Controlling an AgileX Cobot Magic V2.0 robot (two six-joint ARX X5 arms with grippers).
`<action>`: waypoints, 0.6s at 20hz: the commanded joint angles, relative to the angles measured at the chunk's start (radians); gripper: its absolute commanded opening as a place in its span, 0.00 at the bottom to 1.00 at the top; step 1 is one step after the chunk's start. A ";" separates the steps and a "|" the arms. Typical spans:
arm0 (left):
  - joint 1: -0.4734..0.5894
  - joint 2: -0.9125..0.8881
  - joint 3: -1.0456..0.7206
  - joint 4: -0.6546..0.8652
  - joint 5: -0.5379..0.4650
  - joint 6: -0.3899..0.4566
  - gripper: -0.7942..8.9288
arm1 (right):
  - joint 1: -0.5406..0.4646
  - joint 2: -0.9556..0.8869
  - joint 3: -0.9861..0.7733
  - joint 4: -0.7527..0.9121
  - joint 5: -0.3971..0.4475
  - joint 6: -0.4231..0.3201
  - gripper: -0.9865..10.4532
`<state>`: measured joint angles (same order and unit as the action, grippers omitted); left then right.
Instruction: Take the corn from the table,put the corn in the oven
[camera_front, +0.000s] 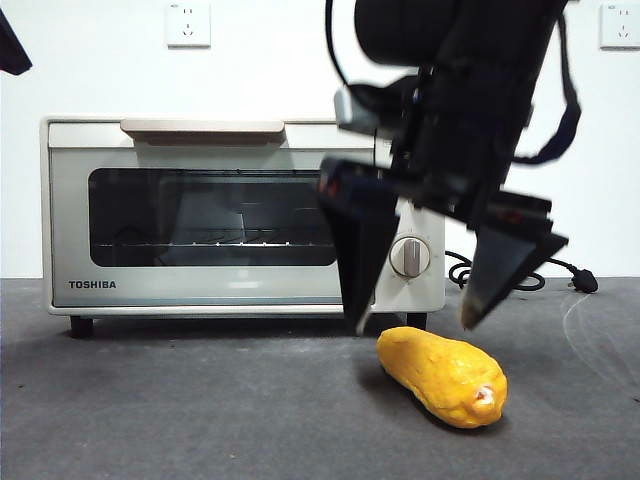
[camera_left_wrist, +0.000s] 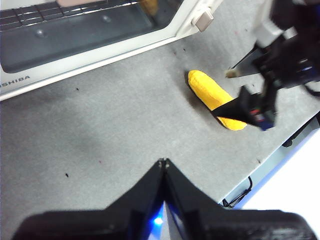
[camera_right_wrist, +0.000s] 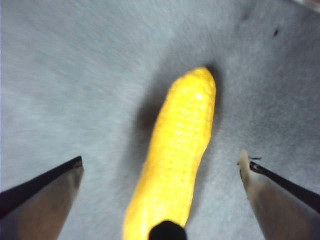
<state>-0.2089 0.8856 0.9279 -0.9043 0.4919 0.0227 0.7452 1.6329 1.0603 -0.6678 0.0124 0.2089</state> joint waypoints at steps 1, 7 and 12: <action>-0.002 0.000 0.002 0.007 0.001 0.013 0.08 | 0.000 0.043 0.000 0.017 0.008 -0.003 0.63; -0.002 0.000 0.002 0.007 0.001 0.016 0.08 | 0.000 0.093 0.000 0.019 0.028 0.008 0.29; -0.002 0.000 0.002 0.011 0.001 0.015 0.08 | 0.001 0.092 0.000 0.008 0.071 0.008 0.08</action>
<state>-0.2089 0.8860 0.9279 -0.9031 0.4911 0.0261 0.7452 1.7142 1.0603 -0.6594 0.0803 0.2104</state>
